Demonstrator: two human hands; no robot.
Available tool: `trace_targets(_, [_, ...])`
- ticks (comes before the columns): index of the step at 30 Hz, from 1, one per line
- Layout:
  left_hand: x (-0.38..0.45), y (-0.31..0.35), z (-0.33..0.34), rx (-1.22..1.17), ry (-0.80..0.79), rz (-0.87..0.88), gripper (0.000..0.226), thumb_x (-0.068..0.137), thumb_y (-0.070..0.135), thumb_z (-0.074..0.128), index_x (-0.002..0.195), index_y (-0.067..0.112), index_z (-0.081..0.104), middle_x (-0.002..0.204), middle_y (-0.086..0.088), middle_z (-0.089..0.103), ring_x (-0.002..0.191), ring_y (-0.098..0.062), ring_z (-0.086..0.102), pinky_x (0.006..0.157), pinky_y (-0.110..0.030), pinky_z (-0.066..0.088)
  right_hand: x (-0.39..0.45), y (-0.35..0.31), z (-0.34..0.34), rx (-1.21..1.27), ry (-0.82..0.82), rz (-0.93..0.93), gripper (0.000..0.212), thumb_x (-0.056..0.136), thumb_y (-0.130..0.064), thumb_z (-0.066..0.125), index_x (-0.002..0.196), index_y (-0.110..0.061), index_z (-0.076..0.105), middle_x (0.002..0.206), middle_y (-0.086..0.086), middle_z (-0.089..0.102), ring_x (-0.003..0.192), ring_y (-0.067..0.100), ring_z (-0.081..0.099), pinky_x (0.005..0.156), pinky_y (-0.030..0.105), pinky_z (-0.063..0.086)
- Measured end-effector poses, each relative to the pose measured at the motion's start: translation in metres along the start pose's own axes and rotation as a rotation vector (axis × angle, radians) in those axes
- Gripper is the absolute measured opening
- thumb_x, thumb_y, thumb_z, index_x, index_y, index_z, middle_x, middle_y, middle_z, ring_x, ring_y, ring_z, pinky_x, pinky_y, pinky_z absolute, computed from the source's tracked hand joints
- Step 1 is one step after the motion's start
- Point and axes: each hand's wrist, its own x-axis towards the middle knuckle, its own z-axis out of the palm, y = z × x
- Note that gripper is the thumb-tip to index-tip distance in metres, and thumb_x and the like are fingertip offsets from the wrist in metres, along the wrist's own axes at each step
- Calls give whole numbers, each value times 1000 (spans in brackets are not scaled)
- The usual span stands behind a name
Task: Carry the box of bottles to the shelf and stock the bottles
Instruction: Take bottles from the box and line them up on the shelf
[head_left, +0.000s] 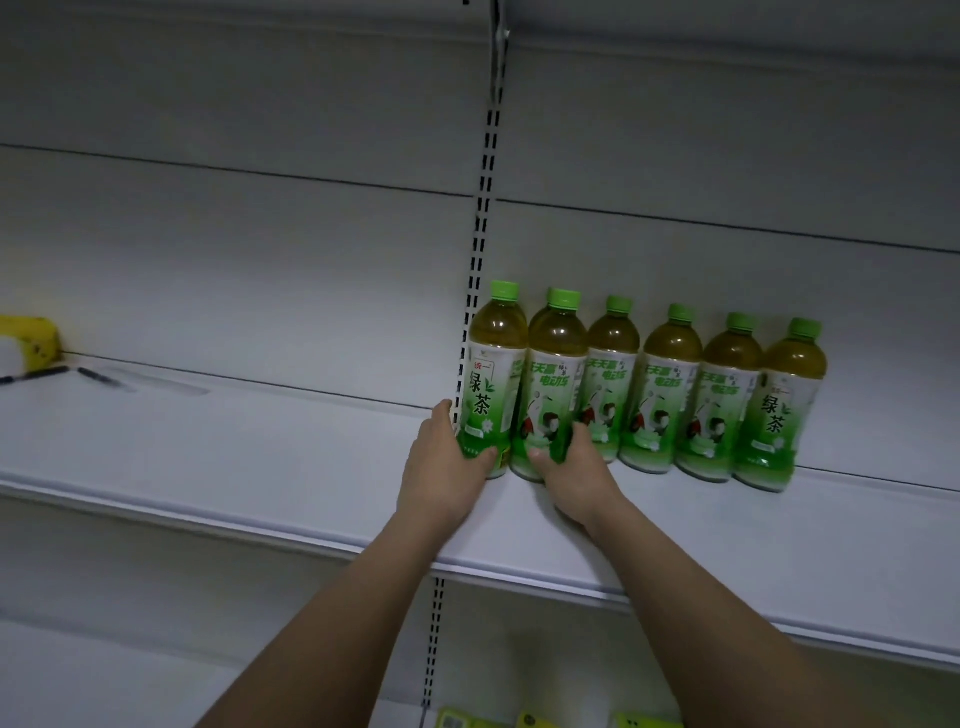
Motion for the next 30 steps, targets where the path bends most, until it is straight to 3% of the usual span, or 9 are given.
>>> trace_targets(6, [-32,2,-7,317,20,100,54,92,39,51,139,19,36,133,-7,51,122,-25,45,98,-37,41,-35,-20,-20,-177,-13,15,46,97,-22,55,140,-11,41,142,8,52,129,28,50,103,35,39])
trace_targets(10, [-65,-1,-15,509,-48,201,58,92,48,42,142,20,34,136,-5,50,126,-24,43,104,-40,38,-70,-23,-25,-313,-11,-36,33,94,-31,54,121,-14,57,117,8,65,104,27,61,84,33,47])
trace_targets(13, [-82,3,-24,604,-109,248,55,93,51,40,139,21,40,136,-4,51,128,-23,43,104,-40,37,-91,-25,-27,-355,26,-103,23,92,-32,54,105,-15,62,100,3,67,94,24,62,79,34,50])
trace_targets(22, [-120,11,-56,439,-194,153,39,88,48,51,115,24,64,113,-1,67,108,-25,61,93,-40,48,-138,-41,-33,-528,-64,-93,26,86,-44,53,87,-22,67,90,4,72,86,27,65,81,38,54])
trace_targets(30, [-183,-42,-58,363,-310,50,34,91,41,53,117,21,63,112,3,64,101,-17,59,90,-34,48,-189,16,-1,-514,-277,48,37,88,-36,55,78,-2,67,84,16,73,81,32,67,75,37,55])
